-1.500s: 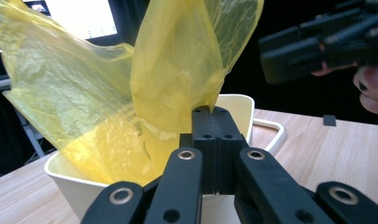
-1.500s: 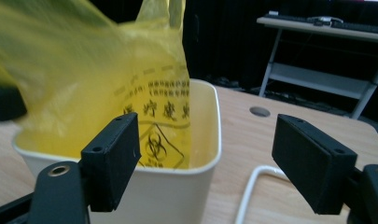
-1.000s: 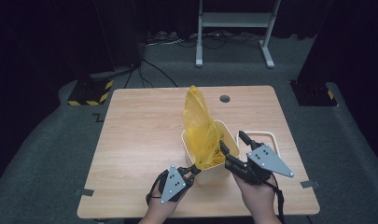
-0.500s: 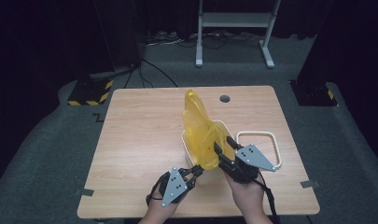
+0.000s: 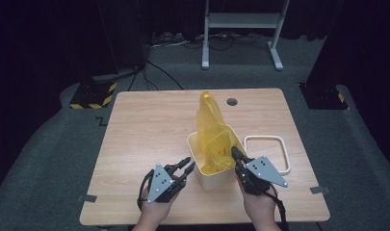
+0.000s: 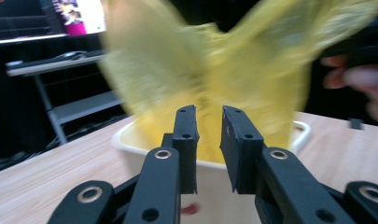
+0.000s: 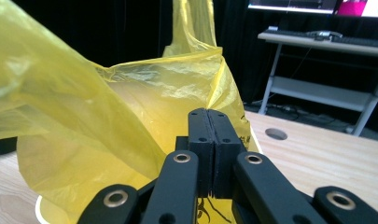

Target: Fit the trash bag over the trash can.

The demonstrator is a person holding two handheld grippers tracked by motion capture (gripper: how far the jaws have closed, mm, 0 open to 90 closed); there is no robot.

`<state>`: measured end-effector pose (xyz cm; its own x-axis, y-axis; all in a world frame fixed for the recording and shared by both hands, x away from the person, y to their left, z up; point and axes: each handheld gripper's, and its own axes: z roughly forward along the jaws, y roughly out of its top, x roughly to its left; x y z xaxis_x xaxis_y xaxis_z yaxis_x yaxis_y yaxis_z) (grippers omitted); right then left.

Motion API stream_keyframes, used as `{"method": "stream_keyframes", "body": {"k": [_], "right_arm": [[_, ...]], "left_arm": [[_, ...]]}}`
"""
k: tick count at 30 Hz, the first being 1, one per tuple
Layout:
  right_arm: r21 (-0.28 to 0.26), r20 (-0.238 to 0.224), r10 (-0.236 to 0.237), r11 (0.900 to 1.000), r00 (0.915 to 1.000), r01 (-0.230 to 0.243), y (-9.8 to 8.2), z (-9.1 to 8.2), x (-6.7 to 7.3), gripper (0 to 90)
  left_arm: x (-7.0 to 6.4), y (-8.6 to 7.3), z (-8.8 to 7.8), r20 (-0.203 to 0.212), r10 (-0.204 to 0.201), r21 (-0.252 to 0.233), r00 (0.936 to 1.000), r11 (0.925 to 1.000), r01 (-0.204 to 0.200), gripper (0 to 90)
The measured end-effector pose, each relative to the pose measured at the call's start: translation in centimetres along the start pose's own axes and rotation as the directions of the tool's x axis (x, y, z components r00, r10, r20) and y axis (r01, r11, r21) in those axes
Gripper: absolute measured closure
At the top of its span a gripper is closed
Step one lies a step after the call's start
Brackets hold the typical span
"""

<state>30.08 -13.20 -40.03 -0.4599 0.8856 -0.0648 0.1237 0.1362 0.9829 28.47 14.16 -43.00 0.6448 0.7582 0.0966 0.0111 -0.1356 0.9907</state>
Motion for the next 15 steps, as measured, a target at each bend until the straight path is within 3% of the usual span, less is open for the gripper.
{"method": "stream_keyframes", "body": {"k": [5,10,15], "right_arm": [[0.004,-0.009,-0.019,1.000,0.9998,0.019,-0.1,-0.2,0.3,89.2],[0.010,-0.012,-0.062,0.998,0.9980,0.062,-0.6,-0.3,0.9,89.2],[0.025,-0.025,-0.077,0.997,0.9967,0.077,-1.1,-0.2,1.3,89.1]], "left_arm": [[1.7,0.8,1.3,-0.068,-0.052,-0.004,0.9963,0.9987,0.052,72.0],[1.4,3.0,2.9,-0.031,-0.098,-0.074,0.9947,0.9927,0.095,63.2],[0.4,4.4,5.0,0.040,-0.075,-0.044,0.9964,0.9961,0.077,55.9]]}}
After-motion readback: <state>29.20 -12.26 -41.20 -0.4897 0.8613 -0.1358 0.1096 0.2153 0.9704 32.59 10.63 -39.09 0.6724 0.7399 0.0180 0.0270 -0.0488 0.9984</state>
